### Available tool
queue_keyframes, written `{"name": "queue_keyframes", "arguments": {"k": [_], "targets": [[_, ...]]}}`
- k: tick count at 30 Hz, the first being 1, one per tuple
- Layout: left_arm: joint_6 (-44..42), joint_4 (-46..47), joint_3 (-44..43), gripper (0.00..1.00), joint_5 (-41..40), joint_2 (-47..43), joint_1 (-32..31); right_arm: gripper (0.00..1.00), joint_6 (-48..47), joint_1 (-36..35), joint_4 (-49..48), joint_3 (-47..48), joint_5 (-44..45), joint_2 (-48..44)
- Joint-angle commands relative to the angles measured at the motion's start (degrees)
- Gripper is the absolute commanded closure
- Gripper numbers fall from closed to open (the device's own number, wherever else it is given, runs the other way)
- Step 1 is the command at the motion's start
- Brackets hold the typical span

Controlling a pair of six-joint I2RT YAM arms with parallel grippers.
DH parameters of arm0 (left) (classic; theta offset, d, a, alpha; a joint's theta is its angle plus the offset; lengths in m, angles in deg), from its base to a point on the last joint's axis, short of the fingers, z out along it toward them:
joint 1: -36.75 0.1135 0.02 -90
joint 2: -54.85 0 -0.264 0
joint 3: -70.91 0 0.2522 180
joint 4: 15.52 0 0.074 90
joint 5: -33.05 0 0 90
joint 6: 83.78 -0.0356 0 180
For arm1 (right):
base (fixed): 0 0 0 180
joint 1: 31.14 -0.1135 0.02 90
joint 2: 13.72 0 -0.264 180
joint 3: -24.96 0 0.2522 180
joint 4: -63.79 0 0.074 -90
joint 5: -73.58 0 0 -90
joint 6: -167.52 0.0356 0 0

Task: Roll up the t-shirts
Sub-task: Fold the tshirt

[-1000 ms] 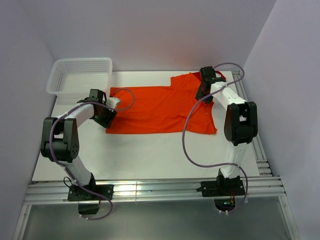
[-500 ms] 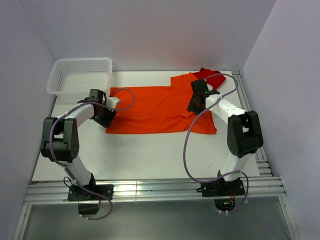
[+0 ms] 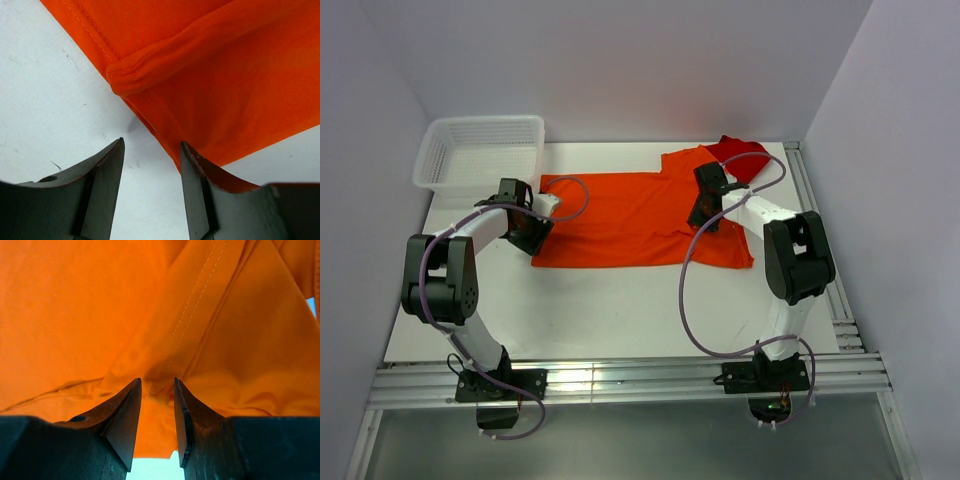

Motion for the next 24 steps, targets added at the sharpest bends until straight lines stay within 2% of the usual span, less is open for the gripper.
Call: {"name": "queue_keyframes", "arguments": {"k": [1, 6, 14, 20, 24], "targets": [[0.35, 0.82, 0.06, 0.47, 0.66, -0.91, 0.12, 0.6, 0.34, -0.36, -0.96, 2.15, -0.02, 0.59], [0.35, 0.74, 0.06, 0.47, 0.66, -0.92, 0.12, 0.61, 0.43, -0.36, -1.67, 1.36, -0.11, 0.5], [0.27, 0.82, -0.03, 0.47, 0.49, -0.83, 0.12, 0.84, 0.26, -0.36, -1.05, 3.2, -0.28, 1.56], [0.26, 0.74, -0.03, 0.48, 0.14, -0.83, 0.12, 0.92, -0.79, -0.27, 0.79, 6.8, -0.02, 3.49], [0.09, 0.3, -0.21, 0.48, 0.22, -0.83, 0.12, 0.92, -1.59, -0.19, 2.46, 11.19, 0.07, 6.38]]}}
